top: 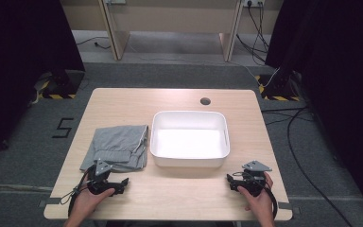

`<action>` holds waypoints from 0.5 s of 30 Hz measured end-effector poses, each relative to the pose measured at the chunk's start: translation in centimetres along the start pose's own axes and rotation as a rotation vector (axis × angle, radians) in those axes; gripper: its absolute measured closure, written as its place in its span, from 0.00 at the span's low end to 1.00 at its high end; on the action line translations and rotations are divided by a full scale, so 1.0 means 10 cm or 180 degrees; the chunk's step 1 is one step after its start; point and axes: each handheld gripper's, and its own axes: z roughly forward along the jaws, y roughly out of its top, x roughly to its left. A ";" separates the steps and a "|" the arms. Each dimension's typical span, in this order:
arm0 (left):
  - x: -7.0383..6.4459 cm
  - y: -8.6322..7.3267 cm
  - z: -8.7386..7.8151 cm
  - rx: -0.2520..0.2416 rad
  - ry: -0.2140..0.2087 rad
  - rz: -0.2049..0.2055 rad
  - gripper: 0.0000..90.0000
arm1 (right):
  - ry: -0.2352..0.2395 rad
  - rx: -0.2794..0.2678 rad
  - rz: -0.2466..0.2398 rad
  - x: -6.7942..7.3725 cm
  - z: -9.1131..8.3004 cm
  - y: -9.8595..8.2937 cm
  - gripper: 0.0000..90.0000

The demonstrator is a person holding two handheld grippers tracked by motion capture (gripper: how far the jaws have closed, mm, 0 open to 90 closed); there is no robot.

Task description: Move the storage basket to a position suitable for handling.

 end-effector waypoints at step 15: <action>0.01 -0.02 -0.05 -0.0097 -0.0059 0.0033 0.12 | -0.0016 -0.0004 -0.0010 0.01 -0.01 0.00 0.16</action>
